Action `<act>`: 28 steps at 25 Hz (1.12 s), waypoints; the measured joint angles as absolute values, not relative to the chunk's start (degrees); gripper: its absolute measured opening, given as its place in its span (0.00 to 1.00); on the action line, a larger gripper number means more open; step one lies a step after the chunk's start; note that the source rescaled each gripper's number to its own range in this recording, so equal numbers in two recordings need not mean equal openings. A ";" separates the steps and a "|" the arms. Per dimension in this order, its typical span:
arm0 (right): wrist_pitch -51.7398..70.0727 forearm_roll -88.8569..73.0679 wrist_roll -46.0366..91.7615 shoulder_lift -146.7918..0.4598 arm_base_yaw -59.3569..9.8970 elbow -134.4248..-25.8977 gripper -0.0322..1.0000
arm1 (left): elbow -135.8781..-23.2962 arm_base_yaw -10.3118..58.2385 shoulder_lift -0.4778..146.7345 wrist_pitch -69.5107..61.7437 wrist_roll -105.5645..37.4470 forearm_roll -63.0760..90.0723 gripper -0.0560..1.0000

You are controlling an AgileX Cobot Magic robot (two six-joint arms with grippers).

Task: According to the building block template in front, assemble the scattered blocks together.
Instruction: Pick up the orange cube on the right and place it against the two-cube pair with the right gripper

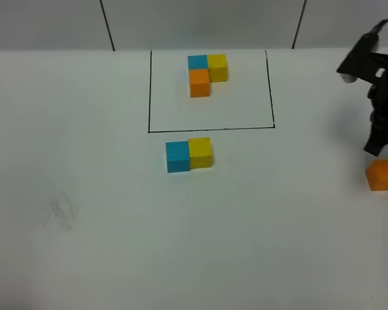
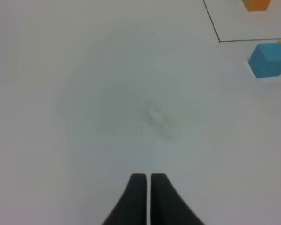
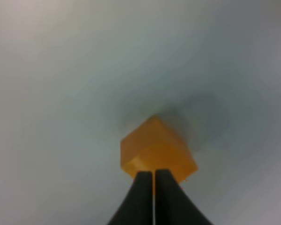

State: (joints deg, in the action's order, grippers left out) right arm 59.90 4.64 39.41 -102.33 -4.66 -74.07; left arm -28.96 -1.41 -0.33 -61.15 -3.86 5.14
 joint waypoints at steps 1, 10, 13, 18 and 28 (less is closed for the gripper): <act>59.29 4.68 37.83 -101.12 -3.93 -71.99 0.05 | -28.96 -1.41 -0.33 -61.15 -3.86 5.14 0.06; 54.14 4.56 18.16 -99.09 -1.53 -63.74 0.05 | -28.96 -1.41 -0.33 -61.15 -3.86 5.14 0.06; 49.56 3.95 10.22 -99.09 -1.49 -62.66 0.05 | -28.96 -1.41 -0.33 -61.15 -3.86 5.14 0.06; 45.09 3.59 1.48 -99.15 -1.46 -62.18 0.20 | -28.96 -1.41 -0.33 -61.15 -3.86 5.14 0.06; 43.78 4.54 -6.08 -100.99 -1.46 -62.11 0.77 | -28.96 -1.41 -0.33 -61.15 -3.86 5.14 0.06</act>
